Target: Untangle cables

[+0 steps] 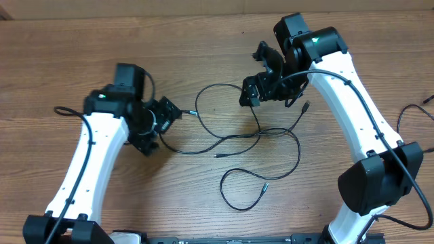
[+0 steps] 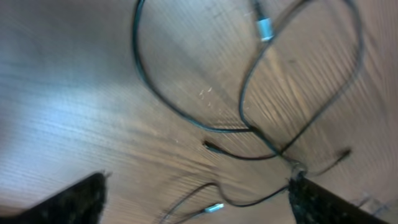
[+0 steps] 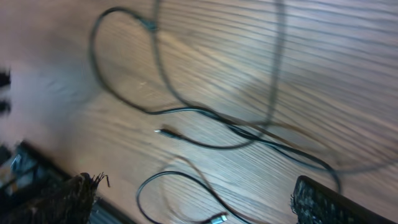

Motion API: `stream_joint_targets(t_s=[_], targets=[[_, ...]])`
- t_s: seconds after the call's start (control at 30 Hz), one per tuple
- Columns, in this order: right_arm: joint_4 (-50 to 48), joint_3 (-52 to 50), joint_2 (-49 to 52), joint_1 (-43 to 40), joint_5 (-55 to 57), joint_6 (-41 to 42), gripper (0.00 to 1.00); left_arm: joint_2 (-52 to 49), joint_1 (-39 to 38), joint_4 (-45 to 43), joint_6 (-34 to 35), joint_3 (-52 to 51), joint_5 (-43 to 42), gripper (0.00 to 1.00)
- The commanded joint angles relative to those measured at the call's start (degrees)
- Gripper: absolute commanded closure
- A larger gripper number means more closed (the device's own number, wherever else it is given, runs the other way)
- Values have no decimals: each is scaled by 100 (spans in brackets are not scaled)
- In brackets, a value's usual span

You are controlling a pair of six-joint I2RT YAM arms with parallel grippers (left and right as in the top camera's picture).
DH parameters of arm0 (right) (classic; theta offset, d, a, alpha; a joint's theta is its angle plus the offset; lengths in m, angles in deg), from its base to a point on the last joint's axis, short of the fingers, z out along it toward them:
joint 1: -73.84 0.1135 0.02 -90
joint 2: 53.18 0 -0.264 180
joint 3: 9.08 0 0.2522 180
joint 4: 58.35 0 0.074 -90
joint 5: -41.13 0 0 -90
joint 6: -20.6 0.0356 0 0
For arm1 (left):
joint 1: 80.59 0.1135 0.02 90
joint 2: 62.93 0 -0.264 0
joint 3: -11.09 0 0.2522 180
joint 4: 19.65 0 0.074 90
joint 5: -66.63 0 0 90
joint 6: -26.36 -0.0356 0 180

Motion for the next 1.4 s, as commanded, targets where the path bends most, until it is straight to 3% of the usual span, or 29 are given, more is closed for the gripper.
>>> stream_joint_targets(t_s=[0.0, 0.2, 0.3, 0.4, 0.53, 0.8, 0.97, 1.17, 1.33, 1.37], targets=[[55, 17, -28, -240, 636, 688, 0, -7, -616, -151, 2610, -389, 387, 10], [140, 17, -28, -402, 634, 776, 0, -37, -1602, -1812, 5088, -1189, 402, 13], [138, 17, -28, -402, 634, 776, 0, -144, -2055, -2852, 6122, -1510, 855, 18], [138, 17, -28, -402, 634, 776, 0, -321, -2350, -3899, 6118, -1670, 1331, 35], [140, 17, -28, -402, 632, 776, 0, -708, -2542, -4546, 6118, -1683, 1305, 41], [208, 17, -28, -402, 629, 778, 0, -1598, -2570, -4439, 6107, -1683, 920, 44], [225, 17, -28, -402, 629, 778, 0, -1825, -2570, -4301, 6107, -1683, 833, 53], [227, 17, -28, -402, 627, 778, 0, -1888, -2570, -3899, 6054, -1683, 1261, 72], [249, 17, -28, -402, 627, 778, 0, -1888, -2570, -3895, 5370, -1683, 1606, 95], [249, 17, -28, -402, 627, 778, 0, -1888, -2568, -3895, 5230, -1683, 1648, 96]])
